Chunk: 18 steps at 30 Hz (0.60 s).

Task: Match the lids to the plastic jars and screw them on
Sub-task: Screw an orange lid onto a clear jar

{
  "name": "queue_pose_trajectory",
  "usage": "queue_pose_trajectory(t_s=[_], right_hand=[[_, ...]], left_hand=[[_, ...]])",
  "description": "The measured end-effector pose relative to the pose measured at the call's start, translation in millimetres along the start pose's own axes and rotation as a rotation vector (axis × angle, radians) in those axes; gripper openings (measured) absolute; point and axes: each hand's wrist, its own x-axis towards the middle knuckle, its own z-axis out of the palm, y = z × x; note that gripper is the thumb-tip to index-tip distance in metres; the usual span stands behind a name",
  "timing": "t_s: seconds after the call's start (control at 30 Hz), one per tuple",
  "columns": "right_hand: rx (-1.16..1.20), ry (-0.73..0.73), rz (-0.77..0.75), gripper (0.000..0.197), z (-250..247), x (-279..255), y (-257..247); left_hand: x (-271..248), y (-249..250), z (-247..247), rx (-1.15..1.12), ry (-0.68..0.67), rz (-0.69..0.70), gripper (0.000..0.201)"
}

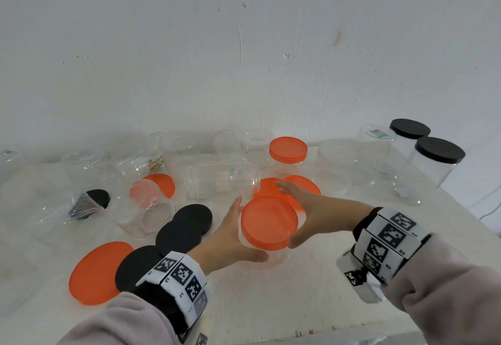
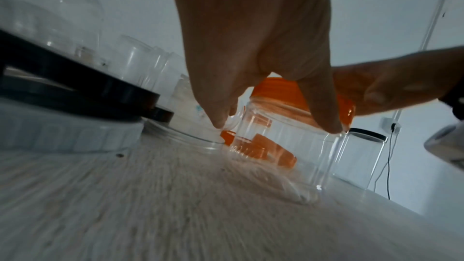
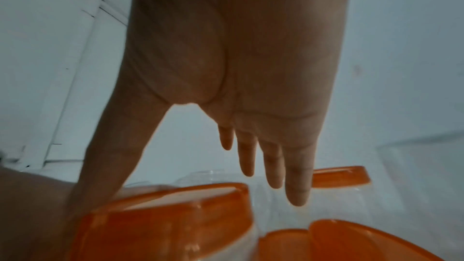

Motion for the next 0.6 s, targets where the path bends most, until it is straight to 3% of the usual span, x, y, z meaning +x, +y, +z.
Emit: queue_pose_trajectory(t_s=[0.27,0.6], right_hand=[[-0.469,-0.147,-0.034,0.114,9.3,18.2,-49.2],[-0.562,-0.114,0.080,0.110,12.5,24.3,-55.1]], left_hand=[[8.6,-12.8,3.8,-0.024,-0.013,0.032,0.106],[9.3,-23.7,5.7,-0.064,0.039,0.116,0.097]])
